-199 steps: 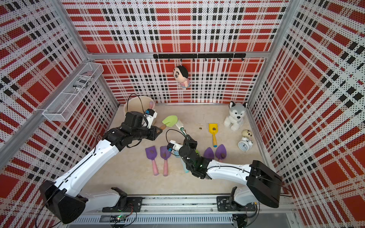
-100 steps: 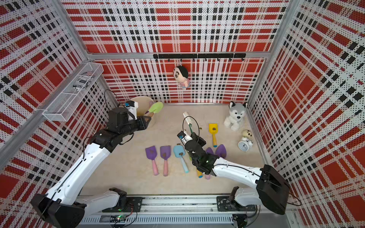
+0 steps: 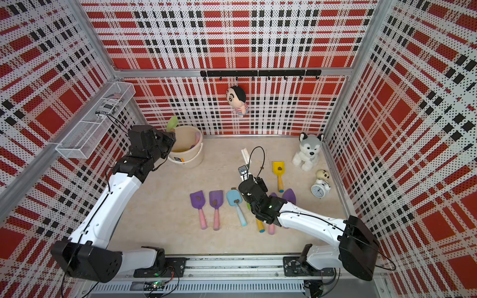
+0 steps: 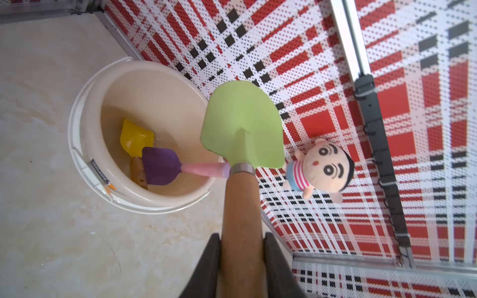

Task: Brush the soil off the hand trowel and place it into the bucket
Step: Place the hand trowel in the bucket.

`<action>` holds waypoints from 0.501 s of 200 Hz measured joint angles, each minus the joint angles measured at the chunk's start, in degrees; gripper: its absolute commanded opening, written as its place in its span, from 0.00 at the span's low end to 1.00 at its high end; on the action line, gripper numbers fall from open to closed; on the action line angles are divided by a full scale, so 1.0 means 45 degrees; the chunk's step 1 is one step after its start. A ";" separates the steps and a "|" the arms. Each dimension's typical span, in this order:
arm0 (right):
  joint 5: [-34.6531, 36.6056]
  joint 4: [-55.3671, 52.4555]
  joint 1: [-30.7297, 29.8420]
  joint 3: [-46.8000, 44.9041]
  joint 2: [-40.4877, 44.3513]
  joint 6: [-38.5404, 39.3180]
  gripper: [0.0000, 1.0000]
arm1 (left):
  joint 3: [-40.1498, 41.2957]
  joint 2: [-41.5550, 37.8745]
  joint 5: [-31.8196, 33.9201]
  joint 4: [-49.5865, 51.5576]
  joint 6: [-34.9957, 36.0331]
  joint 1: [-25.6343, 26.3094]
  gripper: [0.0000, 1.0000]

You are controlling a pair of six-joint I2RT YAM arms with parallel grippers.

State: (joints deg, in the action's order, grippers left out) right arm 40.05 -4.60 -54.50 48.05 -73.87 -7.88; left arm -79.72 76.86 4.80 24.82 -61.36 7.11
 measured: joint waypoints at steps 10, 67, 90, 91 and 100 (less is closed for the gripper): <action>-0.0053 -0.0107 0.0000 -0.0010 0.0044 -0.0189 0.00 | -0.0087 0.0418 -0.0087 0.0010 -0.0345 -0.0214 0.00; -0.0053 -0.0364 0.0000 -0.0457 0.0816 -0.0806 0.00 | -0.0112 0.2565 -0.1088 0.0058 -0.1792 -0.0651 0.00; -0.0024 -0.0534 0.0000 -0.0457 0.0840 -0.0865 0.00 | -0.0136 0.3084 -0.1375 0.0141 -0.2288 -0.0651 0.00; -0.0024 -0.0544 0.0000 -0.0457 0.0840 -0.0865 0.00 | -0.0141 0.3099 -0.1384 0.0151 -0.2302 -0.0651 0.00; -0.0005 -0.0631 0.0000 -0.0457 0.0840 -0.0874 0.00 | -0.0291 0.3347 -0.1506 0.0248 -0.2438 -0.0651 0.00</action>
State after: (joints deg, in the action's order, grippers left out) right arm 40.03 -7.44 -54.50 46.00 -70.08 -11.81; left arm -81.03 91.92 -1.98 25.93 -72.34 4.19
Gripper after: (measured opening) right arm 0.135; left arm 0.263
